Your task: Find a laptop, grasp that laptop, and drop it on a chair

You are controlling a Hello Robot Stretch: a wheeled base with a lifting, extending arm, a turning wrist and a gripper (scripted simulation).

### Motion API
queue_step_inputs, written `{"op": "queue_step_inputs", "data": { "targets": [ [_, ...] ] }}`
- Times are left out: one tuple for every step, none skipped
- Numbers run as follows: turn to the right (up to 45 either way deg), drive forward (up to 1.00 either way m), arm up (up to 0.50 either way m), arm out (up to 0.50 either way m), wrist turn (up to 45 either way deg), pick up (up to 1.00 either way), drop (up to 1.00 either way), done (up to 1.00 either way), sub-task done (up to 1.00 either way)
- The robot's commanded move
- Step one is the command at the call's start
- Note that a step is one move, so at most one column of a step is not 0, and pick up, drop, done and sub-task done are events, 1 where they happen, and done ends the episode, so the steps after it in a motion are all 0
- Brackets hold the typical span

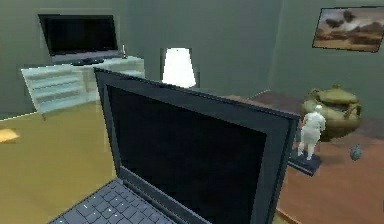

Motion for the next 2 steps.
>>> {"op": "queue_step_inputs", "data": {
  "targets": [
    [-21.0,0.00,0.00,0.00,0.0,0.00,0.00,0.00,0.00],
    [15.0,0.00,0.00,0.00,0.0,0.00,0.00,0.00,0.00]
  ]
}}
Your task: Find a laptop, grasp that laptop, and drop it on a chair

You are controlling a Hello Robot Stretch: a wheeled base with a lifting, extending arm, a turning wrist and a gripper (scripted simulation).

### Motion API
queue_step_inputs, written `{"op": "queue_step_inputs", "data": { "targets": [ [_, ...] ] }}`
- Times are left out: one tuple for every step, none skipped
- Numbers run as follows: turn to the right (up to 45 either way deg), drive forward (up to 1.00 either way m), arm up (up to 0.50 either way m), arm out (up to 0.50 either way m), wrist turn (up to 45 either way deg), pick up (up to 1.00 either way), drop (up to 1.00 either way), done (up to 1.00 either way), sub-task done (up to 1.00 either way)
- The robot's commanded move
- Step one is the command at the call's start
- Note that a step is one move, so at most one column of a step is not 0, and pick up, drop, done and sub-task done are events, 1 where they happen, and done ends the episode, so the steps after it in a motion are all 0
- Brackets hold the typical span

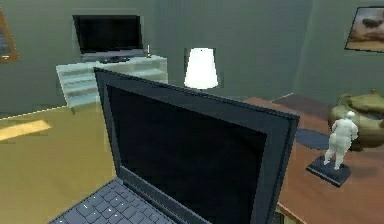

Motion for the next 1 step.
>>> {"op": "queue_step_inputs", "data": {
  "targets": [
    [3.0,0.00,0.00,0.00,0.0,0.00,0.00,0.00,0.00]
  ]
}}
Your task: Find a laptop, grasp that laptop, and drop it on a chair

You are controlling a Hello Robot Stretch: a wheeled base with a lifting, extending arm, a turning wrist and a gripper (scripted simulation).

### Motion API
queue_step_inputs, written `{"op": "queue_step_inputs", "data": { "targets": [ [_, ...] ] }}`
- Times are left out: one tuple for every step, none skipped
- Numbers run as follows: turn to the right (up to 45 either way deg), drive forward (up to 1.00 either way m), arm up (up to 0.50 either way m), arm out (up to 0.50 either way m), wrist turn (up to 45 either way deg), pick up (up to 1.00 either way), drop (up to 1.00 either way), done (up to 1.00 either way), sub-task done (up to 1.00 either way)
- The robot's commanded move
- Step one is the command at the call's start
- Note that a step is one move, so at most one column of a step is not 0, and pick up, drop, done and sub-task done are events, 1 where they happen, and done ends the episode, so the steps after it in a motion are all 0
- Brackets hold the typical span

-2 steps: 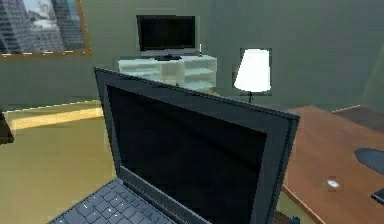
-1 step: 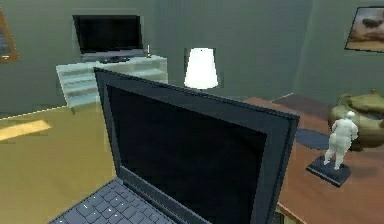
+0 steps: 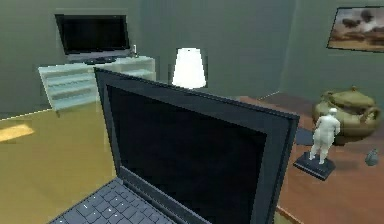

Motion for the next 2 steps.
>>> {"op": "queue_step_inputs", "data": {
  "targets": [
    [-18.0,0.00,0.00,0.00,0.0,0.00,0.00,0.00,0.00],
    [12.0,0.00,0.00,0.00,0.0,0.00,0.00,0.00,0.00]
  ]
}}
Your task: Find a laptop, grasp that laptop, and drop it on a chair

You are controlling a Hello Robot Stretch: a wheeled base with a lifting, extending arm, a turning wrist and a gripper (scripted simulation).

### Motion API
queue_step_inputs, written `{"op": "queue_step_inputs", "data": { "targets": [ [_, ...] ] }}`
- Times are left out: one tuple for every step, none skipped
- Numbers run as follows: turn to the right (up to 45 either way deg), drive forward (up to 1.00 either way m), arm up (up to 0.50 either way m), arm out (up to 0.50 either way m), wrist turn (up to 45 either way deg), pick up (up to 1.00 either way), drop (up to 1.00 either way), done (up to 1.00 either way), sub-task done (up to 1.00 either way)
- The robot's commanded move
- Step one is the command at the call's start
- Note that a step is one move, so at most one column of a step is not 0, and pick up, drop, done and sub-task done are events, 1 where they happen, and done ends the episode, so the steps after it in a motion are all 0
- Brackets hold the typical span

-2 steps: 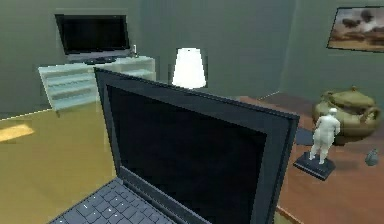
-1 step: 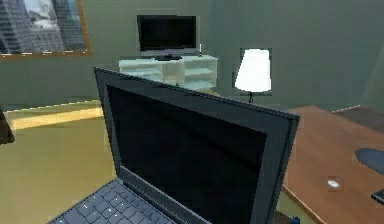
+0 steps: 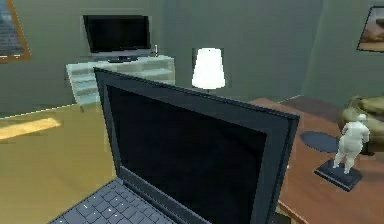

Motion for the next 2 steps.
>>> {"op": "queue_step_inputs", "data": {
  "targets": [
    [-6.0,0.00,0.00,0.00,0.0,0.00,0.00,0.00,0.00],
    [-3.0,0.00,0.00,0.00,0.0,0.00,0.00,0.00,0.00]
  ]
}}
